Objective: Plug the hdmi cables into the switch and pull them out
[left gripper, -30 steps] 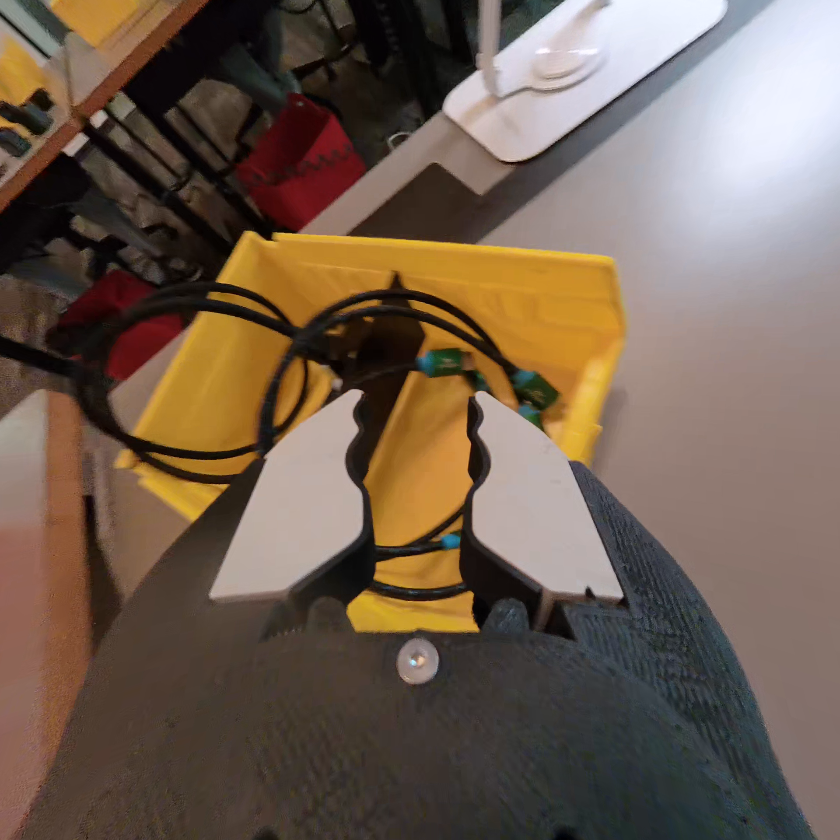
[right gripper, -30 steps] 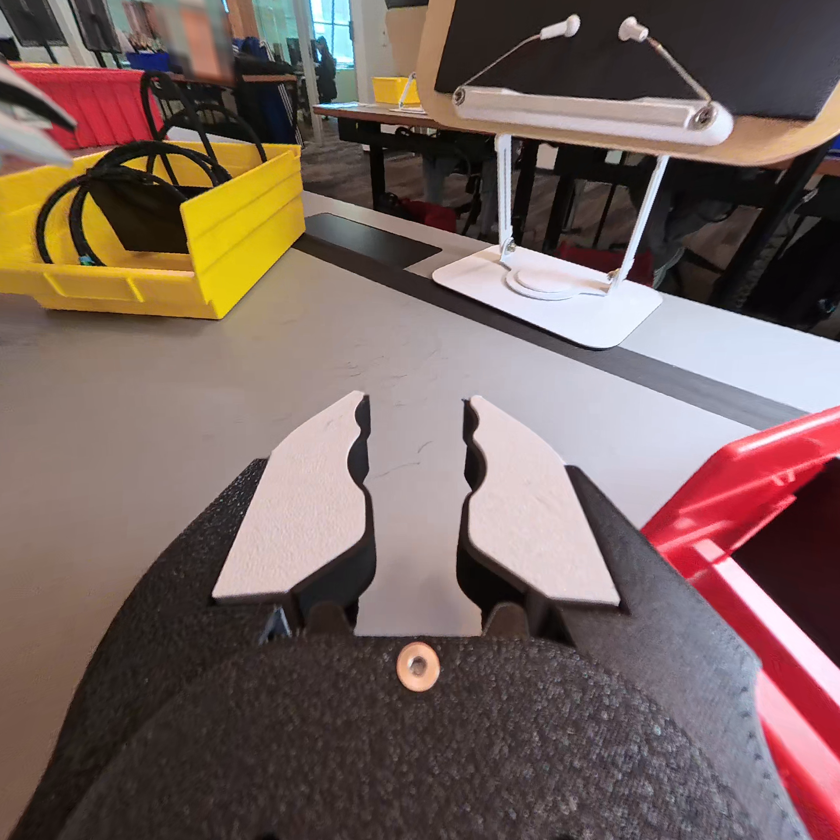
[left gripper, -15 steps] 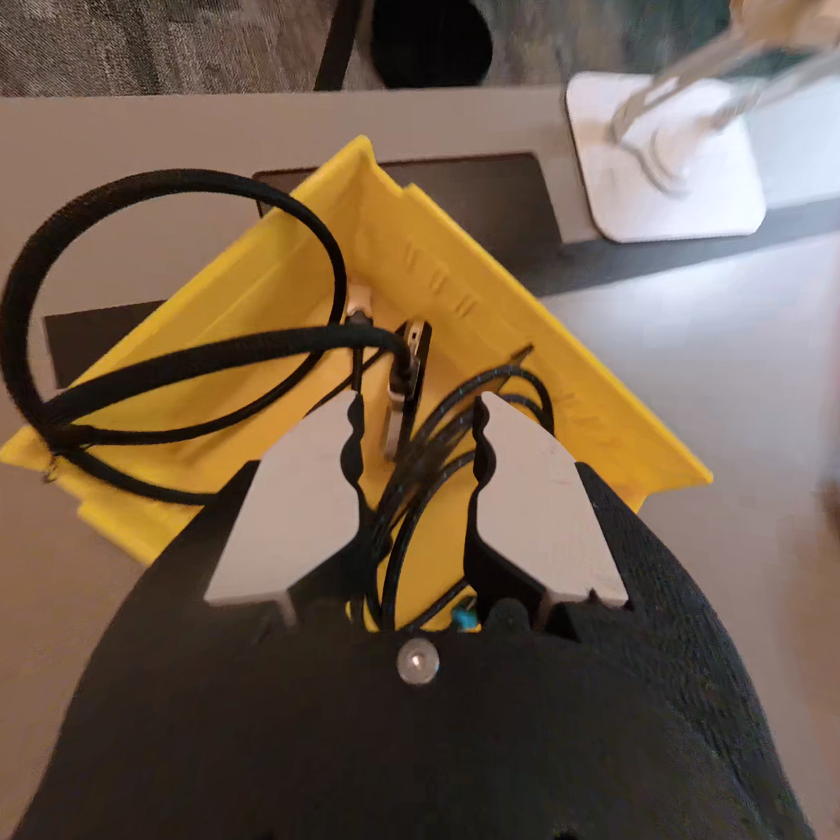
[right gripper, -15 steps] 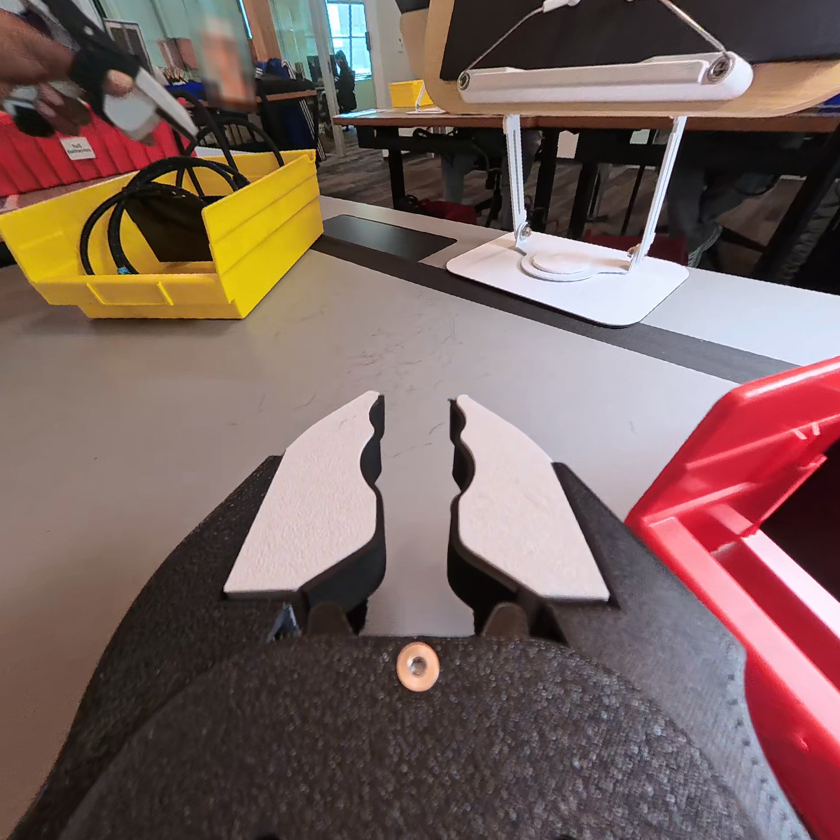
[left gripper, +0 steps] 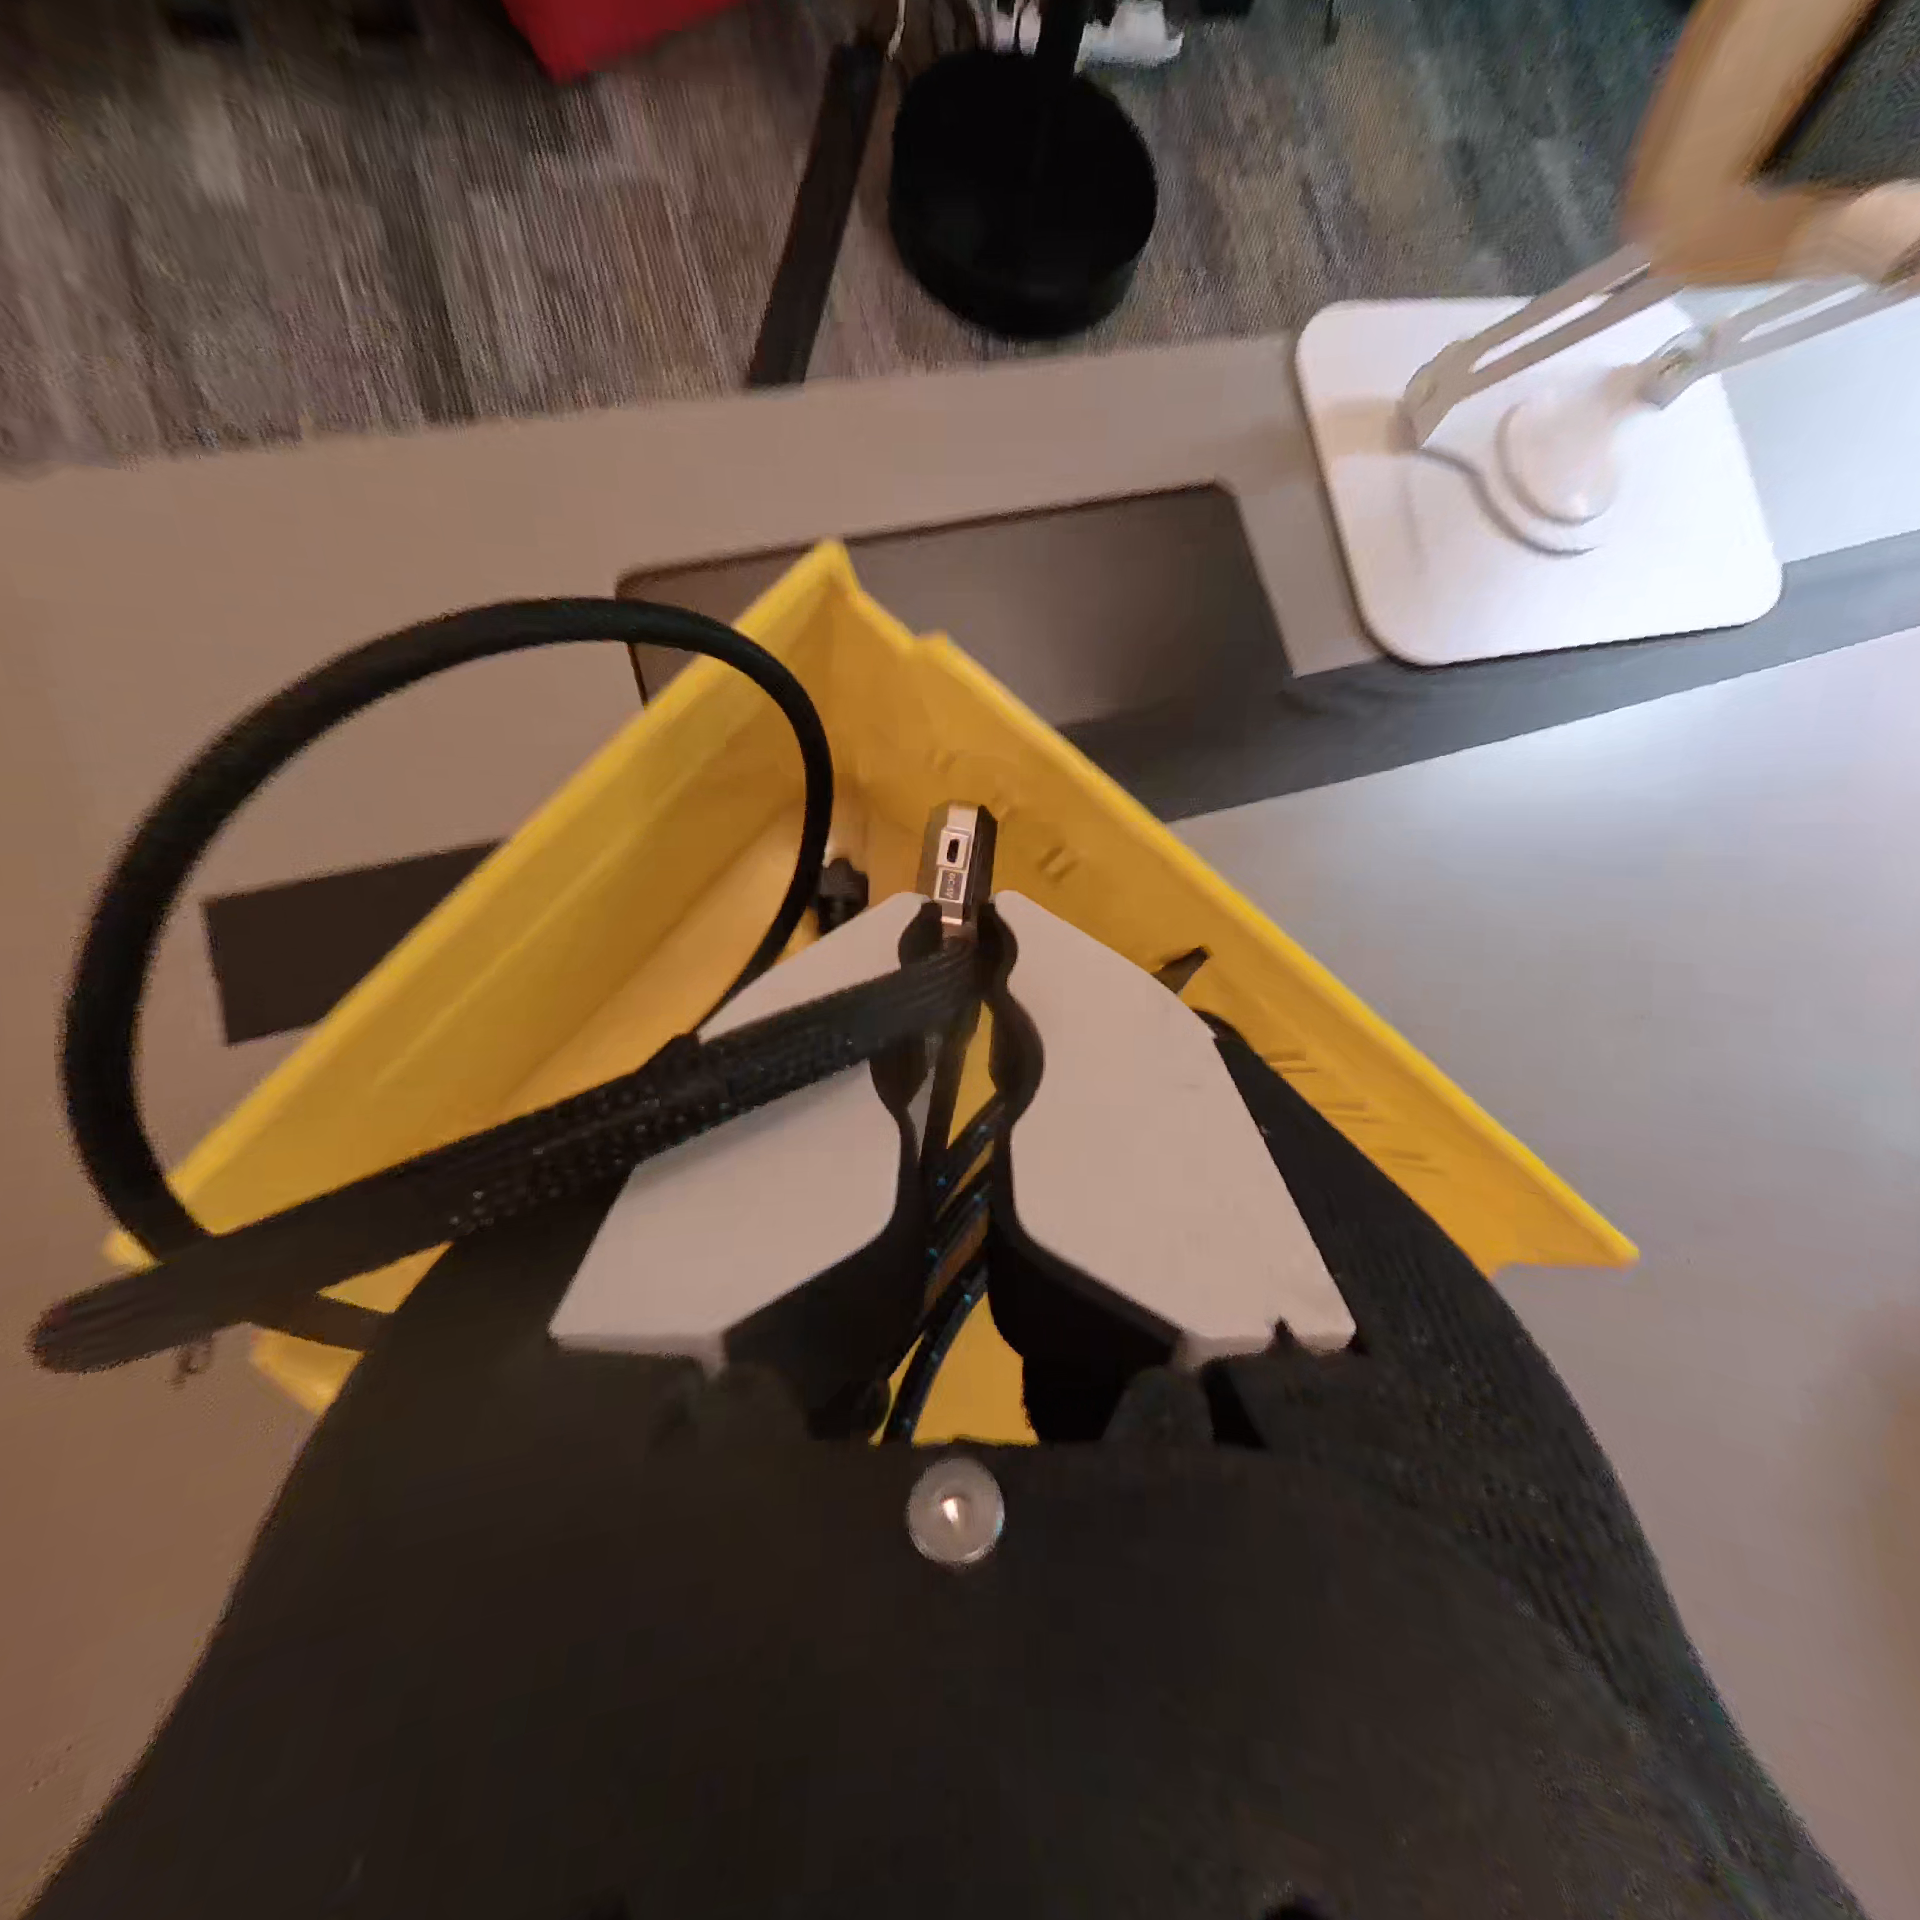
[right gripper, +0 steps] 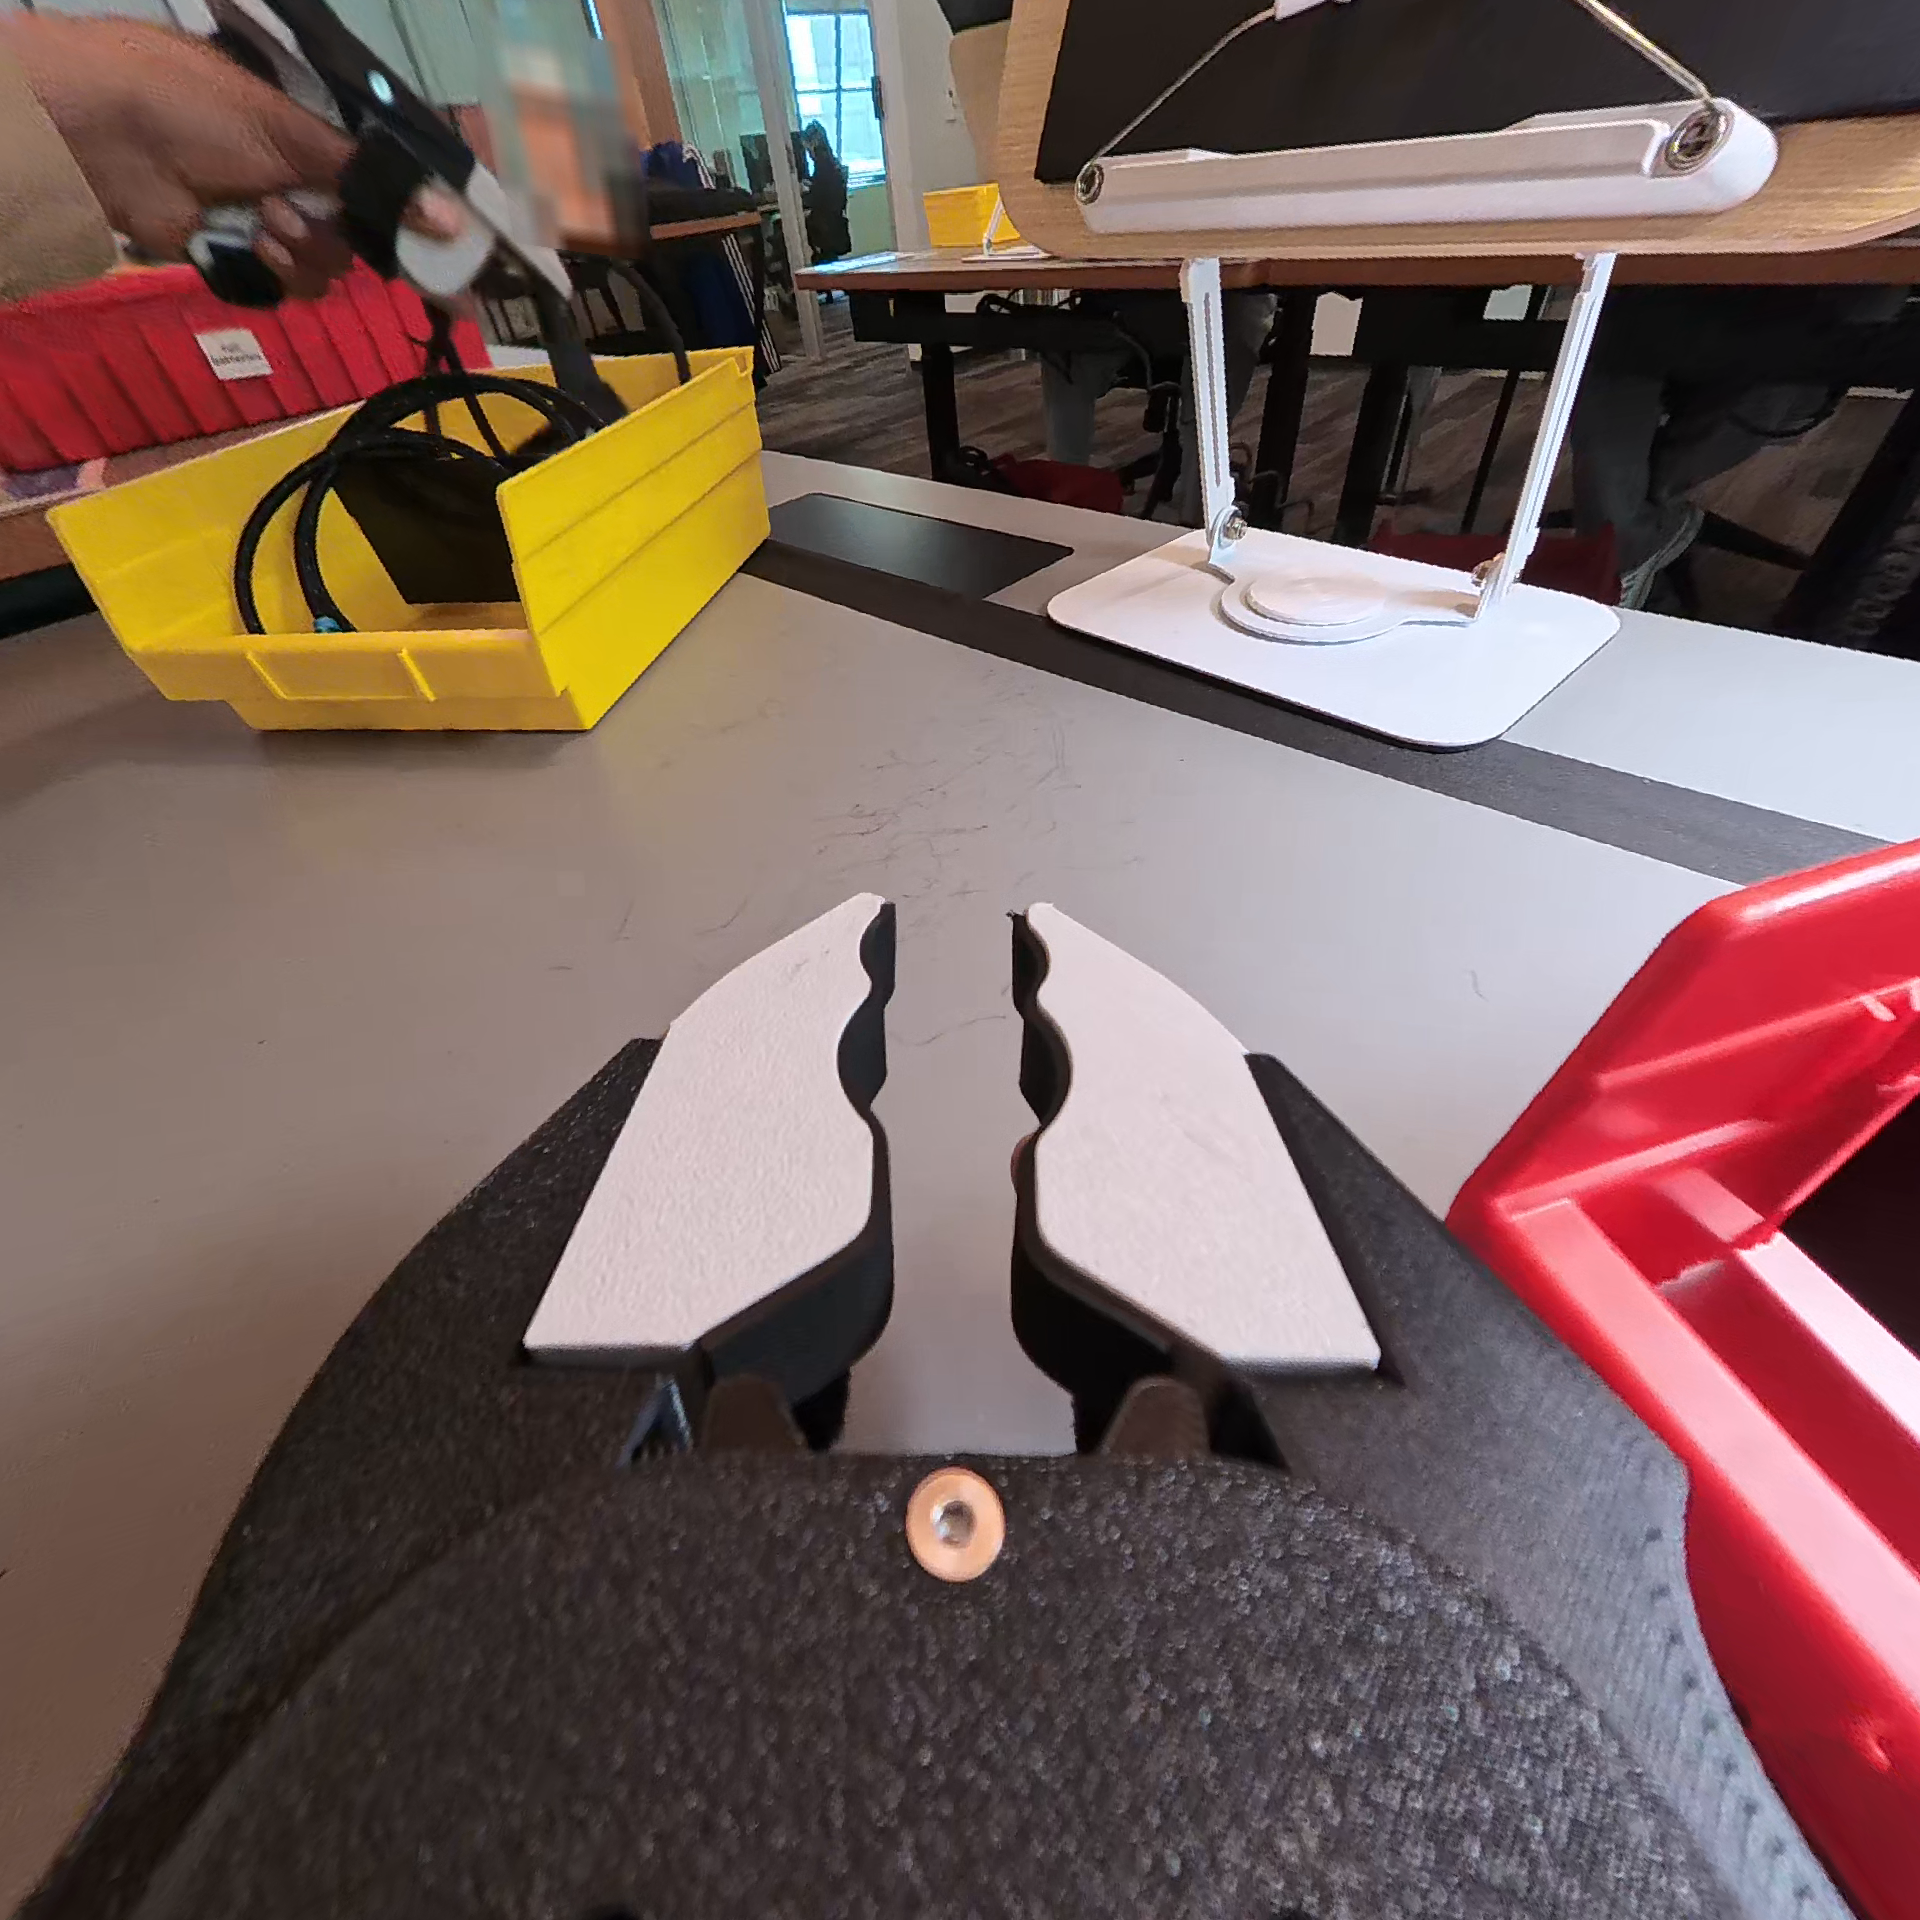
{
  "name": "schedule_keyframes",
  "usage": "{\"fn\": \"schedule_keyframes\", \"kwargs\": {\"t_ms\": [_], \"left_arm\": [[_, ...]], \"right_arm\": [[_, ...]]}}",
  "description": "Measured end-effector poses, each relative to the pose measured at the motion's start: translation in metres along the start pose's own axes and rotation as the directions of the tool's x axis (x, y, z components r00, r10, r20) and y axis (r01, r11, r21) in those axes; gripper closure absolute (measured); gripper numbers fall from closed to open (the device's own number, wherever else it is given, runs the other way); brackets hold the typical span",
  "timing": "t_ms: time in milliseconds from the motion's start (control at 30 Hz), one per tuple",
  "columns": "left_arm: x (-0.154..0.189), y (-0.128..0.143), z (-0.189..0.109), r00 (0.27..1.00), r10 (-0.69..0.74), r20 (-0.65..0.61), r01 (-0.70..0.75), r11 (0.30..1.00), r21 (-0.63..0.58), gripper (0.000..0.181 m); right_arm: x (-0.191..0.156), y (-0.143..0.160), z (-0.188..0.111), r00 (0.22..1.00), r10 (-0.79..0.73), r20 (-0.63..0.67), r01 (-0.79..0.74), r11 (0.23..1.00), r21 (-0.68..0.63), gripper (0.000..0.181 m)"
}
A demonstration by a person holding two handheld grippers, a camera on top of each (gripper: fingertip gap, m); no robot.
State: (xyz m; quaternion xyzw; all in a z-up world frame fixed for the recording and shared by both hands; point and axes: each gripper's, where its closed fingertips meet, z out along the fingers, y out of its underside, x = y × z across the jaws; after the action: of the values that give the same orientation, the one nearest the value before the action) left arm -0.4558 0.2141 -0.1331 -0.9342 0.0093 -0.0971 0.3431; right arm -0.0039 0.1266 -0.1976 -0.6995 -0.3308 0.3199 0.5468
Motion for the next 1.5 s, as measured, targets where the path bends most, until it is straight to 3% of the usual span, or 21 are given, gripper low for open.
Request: {"fn": "schedule_keyframes", "kwargs": {"t_ms": [167, 367, 500, 667, 833, 933, 1000, 1067, 1167, 1300, 1400, 1500], "left_arm": [[0.037, -0.053, -0.070, 0.989, 0.145, 0.039, -0.149, 0.981, 0.128, 0.174], [0.121, -0.100, -0.157, 0.927, 0.368, 0.070, -0.374, 0.899, 0.227, 0.174], [0.188, -0.107, -0.198, 0.850, 0.523, 0.065, -0.523, 0.819, 0.236, 0.174], [0.274, -0.091, -0.222, 0.745, 0.663, -0.068, -0.629, 0.733, 0.259, 0.174], [0.350, -0.048, -0.213, 0.607, 0.733, -0.308, -0.690, 0.678, 0.253, 0.174], [0.387, -0.010, -0.187, 0.506, 0.743, -0.438, -0.749, 0.630, 0.203, 0.174], [0.409, 0.019, -0.166, 0.437, 0.741, -0.510, -0.792, 0.586, 0.171, 0.174], [0.429, 0.047, -0.144, 0.377, 0.732, -0.567, -0.833, 0.536, 0.138, 0.174], [0.451, 0.084, -0.114, 0.312, 0.719, -0.620, -0.882, 0.463, 0.093, 0.174], [0.465, 0.105, -0.081, 0.286, 0.723, -0.629, -0.909, 0.412, 0.060, 0.174], [0.470, 0.105, -0.066, 0.291, 0.732, -0.617, -0.887, 0.448, 0.113, 0.172], [0.472, 0.092, -0.073, 0.314, 0.715, -0.624, -0.773, 0.574, 0.268, 0.160]], "right_arm": [[-0.006, -0.006, -0.001, 1.000, 0.001, 0.025, -0.002, 1.000, 0.015, 0.160], [-0.015, -0.011, -0.003, 0.999, -0.018, 0.046, 0.016, 1.000, 0.025, 0.157], [-0.016, -0.014, -0.004, 0.998, -0.043, 0.044, 0.041, 0.999, 0.034, 0.156], [-0.017, -0.034, -0.009, 0.998, -0.038, 0.051, 0.033, 0.996, 0.085, 0.154], [-0.035, -0.107, -0.029, 0.983, -0.168, 0.079, 0.148, 0.964, 0.221, 0.153], [-0.062, -0.159, -0.048, 0.938, -0.323, 0.125, 0.285, 0.925, 0.251, 0.147], [-0.081, -0.174, -0.054, 0.887, -0.431, 0.165, 0.394, 0.894, 0.214, 0.143], [-0.091, -0.163, -0.050, 0.834, -0.516, 0.197, 0.503, 0.857, 0.112, 0.138], [-0.101, -0.113, -0.035, 0.777, -0.537, 0.329, 0.586, 0.808, -0.066, 0.139], [-0.097, -0.056, -0.015, 0.755, -0.498, 0.427, 0.619, 0.756, -0.213, 0.141], [-0.095, -0.046, -0.011, 0.793, -0.361, 0.490, 0.511, 0.833, -0.212, 0.148], [-0.095, -0.054, -0.014, 0.799, -0.222, 0.559, 0.345, 0.930, -0.124, 0.158]]}}
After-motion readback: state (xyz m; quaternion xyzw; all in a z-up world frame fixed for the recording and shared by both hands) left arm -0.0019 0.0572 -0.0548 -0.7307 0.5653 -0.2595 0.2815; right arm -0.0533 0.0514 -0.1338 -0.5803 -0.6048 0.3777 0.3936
